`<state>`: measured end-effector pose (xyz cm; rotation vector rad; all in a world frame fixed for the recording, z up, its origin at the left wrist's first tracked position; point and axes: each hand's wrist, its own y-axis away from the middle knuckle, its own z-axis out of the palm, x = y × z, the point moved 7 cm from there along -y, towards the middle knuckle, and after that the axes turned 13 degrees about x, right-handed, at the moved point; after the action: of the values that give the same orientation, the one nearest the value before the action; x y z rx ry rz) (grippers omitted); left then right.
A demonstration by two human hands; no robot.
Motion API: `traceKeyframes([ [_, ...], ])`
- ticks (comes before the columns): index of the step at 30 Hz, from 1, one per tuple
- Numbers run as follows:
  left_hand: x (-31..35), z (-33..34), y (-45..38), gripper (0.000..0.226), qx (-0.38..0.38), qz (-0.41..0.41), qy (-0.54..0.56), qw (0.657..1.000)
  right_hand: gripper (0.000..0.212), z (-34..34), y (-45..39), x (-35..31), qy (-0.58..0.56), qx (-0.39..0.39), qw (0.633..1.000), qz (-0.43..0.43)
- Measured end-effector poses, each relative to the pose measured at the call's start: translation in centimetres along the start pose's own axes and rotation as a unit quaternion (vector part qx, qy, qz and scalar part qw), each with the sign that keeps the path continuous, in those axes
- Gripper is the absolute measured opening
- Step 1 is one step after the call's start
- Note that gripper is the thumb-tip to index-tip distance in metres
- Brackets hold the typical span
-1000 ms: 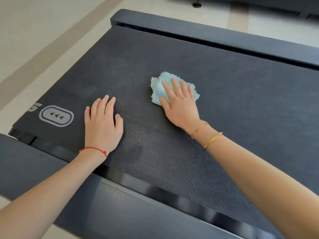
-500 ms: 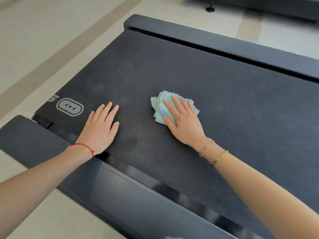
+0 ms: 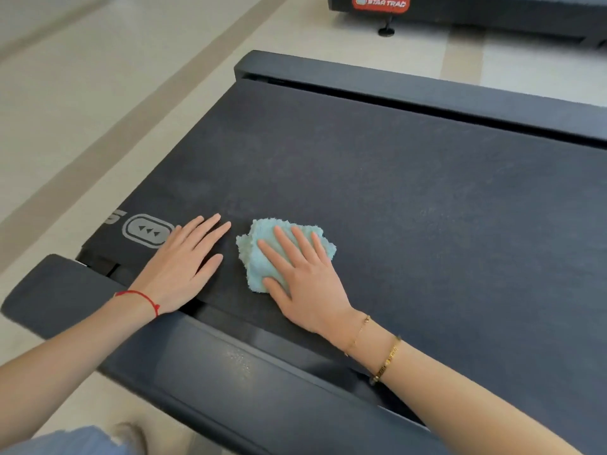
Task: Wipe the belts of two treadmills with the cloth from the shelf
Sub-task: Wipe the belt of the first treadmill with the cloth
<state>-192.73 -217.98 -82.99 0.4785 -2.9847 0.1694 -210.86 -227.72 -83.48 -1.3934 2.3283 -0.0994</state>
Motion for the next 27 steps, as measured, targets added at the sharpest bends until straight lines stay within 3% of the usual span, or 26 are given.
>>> traceKeyframes([
  [7, -5.0, -0.1, -2.2, 0.065, 0.028, 0.011, 0.035, 0.999, 0.067, 1.2, -5.6, 1.9, 0.034, 0.026, 0.997, 0.058],
  [19, -12.1, -0.8, -4.4, 0.067, 0.07, 0.03, 0.069, 0.995, 0.055, 5.7, -23.7, 3.8, 0.11, 0.041, 0.976, 0.185],
  [27, -13.5, -0.6, -4.5, 0.065, 0.068, 0.033, 0.07, 0.995, 0.057, 5.2, -18.2, -1.6, 0.023, -0.026, 0.999, 0.009],
])
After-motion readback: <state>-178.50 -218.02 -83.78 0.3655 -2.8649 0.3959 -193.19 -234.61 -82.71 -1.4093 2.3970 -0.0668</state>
